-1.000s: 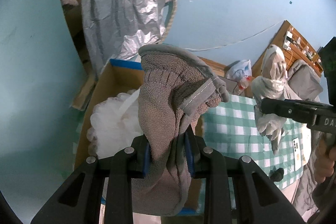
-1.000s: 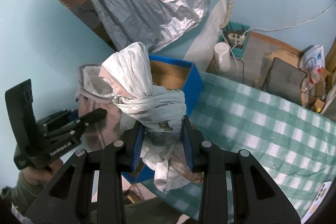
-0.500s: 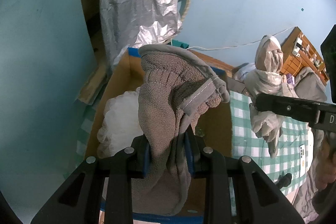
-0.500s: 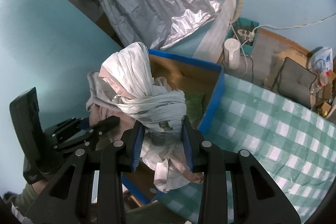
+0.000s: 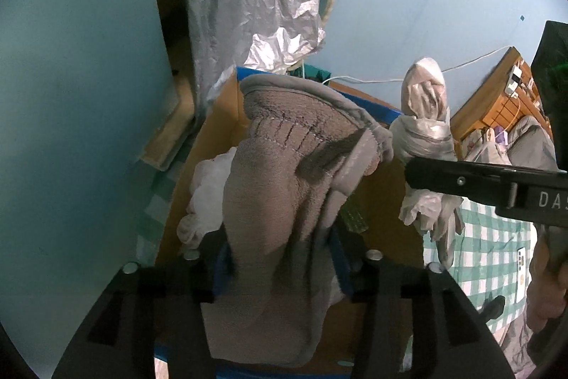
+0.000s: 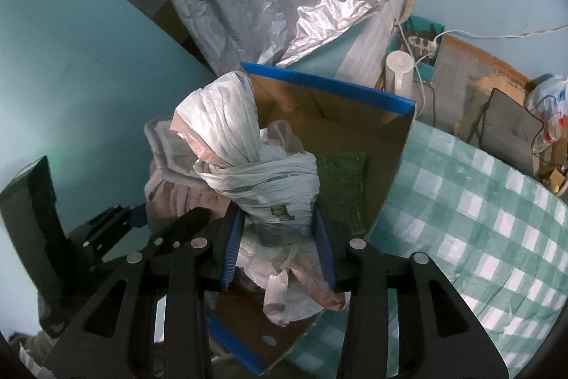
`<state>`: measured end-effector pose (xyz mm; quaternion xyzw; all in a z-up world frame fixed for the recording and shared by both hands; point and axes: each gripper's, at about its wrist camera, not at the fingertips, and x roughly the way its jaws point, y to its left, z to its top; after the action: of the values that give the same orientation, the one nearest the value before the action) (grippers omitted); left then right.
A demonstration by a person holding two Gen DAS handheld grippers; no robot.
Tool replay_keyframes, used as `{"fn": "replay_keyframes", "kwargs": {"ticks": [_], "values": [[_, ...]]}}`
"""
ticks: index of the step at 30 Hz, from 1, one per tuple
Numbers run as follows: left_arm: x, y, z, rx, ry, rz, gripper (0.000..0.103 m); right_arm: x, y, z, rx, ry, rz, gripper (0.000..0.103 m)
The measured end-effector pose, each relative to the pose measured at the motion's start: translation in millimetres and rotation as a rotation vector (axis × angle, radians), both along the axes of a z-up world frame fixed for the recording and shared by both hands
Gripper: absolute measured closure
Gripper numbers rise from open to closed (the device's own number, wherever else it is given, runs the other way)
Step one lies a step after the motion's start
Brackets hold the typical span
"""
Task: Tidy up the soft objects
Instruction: 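Open both grippers to drop the slipper and cloth bundle into the box, then move both tools back over the black sock on the bed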
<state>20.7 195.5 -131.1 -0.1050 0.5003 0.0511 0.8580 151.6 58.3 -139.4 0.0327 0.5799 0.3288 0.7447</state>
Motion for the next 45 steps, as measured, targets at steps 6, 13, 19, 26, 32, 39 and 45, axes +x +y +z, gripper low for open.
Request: {"fn": "replay_keyframes", "kwargs": {"ticks": [6,13,19,26,32,39,45], "values": [[0,7,-3,-0.022,0.029,0.024,0.035,1,-1,1,-0.002,-0.008,-0.026,0.048],[-6,1,9,-0.008,-0.007,0.012,0.021,2,-12,8,0.009,-0.021,-0.044,0.046],[-5,-5,14,0.015,-0.006,0.019,0.020,0,-26,14,0.024,-0.025,-0.062,0.045],[-11,-19,21,0.021,-0.017,0.017,0.020,-7,-43,21,0.027,-0.033,-0.066,0.044],[-16,-32,25,0.017,-0.020,0.014,0.020,-14,-59,24,0.007,-0.044,-0.075,0.044],[-22,-61,33,0.025,-0.021,-0.017,0.020,-23,-88,24,-0.003,-0.038,-0.104,0.043],[-23,-89,34,0.048,-0.018,-0.079,0.018,-32,-117,22,-0.015,-0.029,-0.139,0.043]]}}
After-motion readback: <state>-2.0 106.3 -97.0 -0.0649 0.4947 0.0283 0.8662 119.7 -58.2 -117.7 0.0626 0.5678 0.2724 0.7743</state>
